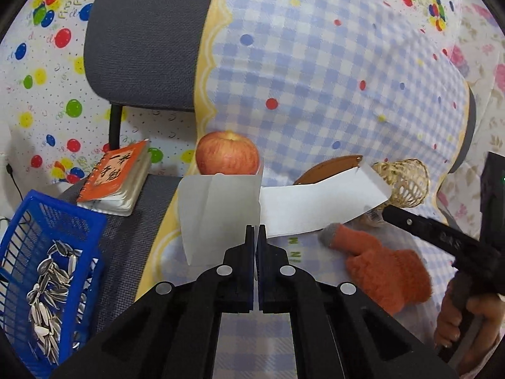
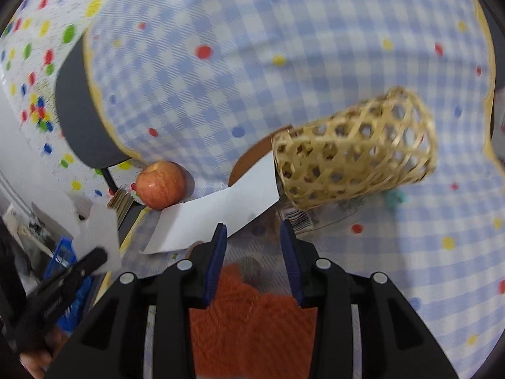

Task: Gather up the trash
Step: 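Grasp the white paper card with the left gripper while the right gripper grasps the thin red card, then carry both cards over the pink-lined bin and open both grippers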

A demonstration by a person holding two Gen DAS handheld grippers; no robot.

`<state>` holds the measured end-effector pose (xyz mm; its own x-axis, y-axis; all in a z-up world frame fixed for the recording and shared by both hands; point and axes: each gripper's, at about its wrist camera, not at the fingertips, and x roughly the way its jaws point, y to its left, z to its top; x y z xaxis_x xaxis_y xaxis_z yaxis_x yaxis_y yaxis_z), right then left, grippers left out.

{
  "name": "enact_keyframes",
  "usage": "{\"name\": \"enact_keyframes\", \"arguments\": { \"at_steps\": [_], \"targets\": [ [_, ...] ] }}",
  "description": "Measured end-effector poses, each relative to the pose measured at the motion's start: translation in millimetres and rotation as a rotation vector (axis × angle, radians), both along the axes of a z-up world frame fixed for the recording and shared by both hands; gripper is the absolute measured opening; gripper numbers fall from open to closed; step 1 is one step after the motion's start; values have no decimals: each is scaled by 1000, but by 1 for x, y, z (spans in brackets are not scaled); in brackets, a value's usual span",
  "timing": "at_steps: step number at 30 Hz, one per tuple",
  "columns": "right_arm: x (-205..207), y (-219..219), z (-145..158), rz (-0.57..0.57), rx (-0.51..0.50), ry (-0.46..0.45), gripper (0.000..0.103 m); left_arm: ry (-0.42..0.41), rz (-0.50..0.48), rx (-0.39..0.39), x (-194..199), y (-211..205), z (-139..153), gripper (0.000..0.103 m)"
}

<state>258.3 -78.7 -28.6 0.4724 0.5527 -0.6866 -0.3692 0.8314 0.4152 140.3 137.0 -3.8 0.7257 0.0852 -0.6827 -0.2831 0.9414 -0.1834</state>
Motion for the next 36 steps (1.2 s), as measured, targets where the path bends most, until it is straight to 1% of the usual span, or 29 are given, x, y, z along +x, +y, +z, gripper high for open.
{"name": "enact_keyframes", "arguments": {
  "at_steps": [3,8,9,10,11,12,13,14,16,18,21,23,26,29,32,34,36],
  "targets": [
    [12,4,-6,-38,29,40,35,7,8,0,1,6,-5,2],
    [31,15,-19,-82,45,105,34,10,9,-10,3,9,-8,2],
    [33,17,-20,-90,52,113,30,12,8,-12,3,9,-8,2],
    [34,17,-21,-92,66,118,16,13,7,-12,2,8,-8,2],
    [32,17,-18,-92,98,111,10,14,7,-11,1,8,-7,2],
    [26,17,-10,-75,125,81,4,12,5,-9,-2,7,-6,2],
    [19,17,-1,-58,130,42,2,6,4,-3,-6,6,-3,2],
    [6,18,17,-31,136,-33,2,1,3,4,-9,4,0,2],
    [-16,15,48,7,171,-138,2,-21,1,19,-19,2,11,2],
    [-47,3,88,22,191,-268,2,-48,-5,18,-30,-1,23,2],
    [-83,-20,124,16,205,-381,2,-91,-28,19,-49,-10,43,2],
    [-100,-36,136,15,201,-404,2,-109,-50,19,-61,-17,52,2],
    [-124,-57,139,22,198,-388,2,-120,-91,21,-81,-36,60,2],
    [-150,-80,131,27,195,-356,2,-116,-139,36,-97,-57,62,2],
    [-177,-94,122,33,194,-326,2,-107,-200,36,-114,-83,62,2],
    [-196,-105,119,27,185,-335,2,-106,-238,36,-125,-100,62,2],
    [-219,-118,116,2,155,-365,2,-111,-275,44,-136,-117,64,2]
  ]
}}
